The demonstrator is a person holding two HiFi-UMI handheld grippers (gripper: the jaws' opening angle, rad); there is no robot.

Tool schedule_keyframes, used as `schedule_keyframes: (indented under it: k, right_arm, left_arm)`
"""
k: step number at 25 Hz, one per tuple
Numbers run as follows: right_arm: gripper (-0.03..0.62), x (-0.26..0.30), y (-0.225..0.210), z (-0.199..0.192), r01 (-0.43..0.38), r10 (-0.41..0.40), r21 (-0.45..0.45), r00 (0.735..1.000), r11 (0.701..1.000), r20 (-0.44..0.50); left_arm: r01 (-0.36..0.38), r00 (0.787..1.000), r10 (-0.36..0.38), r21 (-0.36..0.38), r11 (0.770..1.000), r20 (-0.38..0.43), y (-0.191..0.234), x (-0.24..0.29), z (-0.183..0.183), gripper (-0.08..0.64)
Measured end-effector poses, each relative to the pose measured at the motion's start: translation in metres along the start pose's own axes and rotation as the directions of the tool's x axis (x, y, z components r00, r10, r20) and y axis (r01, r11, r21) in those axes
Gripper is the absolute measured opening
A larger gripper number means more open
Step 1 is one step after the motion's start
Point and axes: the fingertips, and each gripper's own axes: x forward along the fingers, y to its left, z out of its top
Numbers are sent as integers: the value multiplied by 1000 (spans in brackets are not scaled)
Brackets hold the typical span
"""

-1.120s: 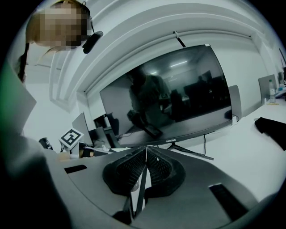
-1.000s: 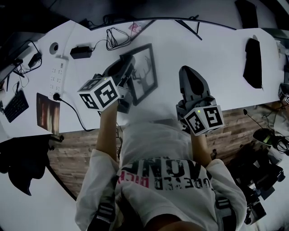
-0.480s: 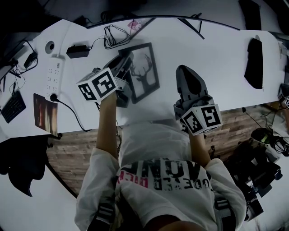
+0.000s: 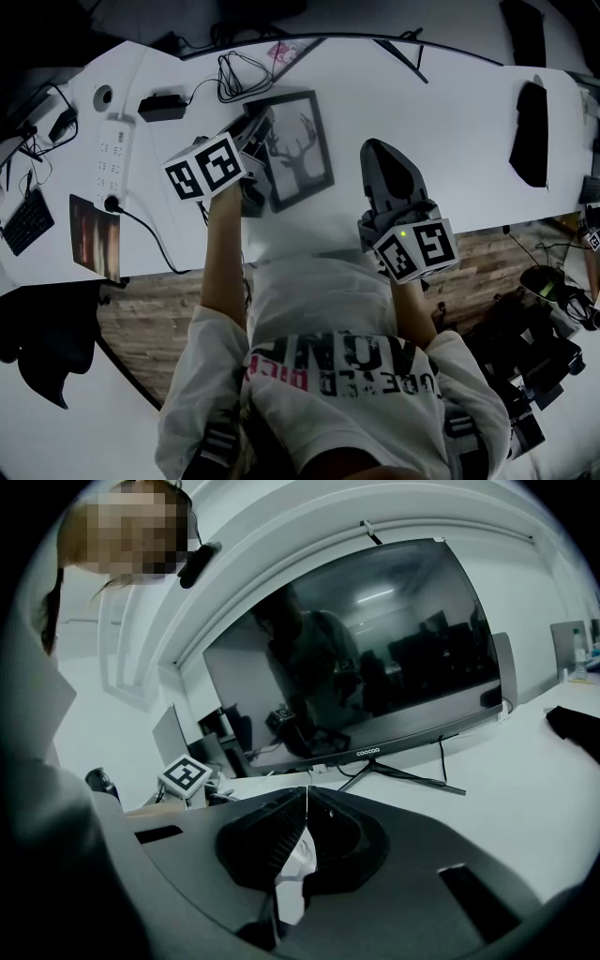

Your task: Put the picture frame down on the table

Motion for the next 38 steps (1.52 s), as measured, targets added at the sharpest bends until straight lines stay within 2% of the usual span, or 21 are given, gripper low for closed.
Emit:
schedule_keyframes:
  k: [8, 16, 26, 38]
  right_arm:
    - [2, 2, 4, -2, -11, 11, 0, 1000, 1000, -7]
    - [2, 2, 6, -2, -13, 13, -6, 1000, 1000, -10]
    - [2, 4, 6, -2, -16, 16, -9, 1000, 1000, -16]
    - [2, 6, 9, -3, -23, 22, -13, 999, 1000, -24]
  left_arm:
    - [-23, 1000, 24, 49, 999, -9, 3, 2, -1, 58]
    - [-74, 997, 77, 133, 988, -19, 7, 2, -2, 72]
    - [-143, 989, 147, 236, 961, 0, 15, 3, -4, 98]
    - [-187, 981, 191, 276, 943, 11, 29, 3, -7, 132]
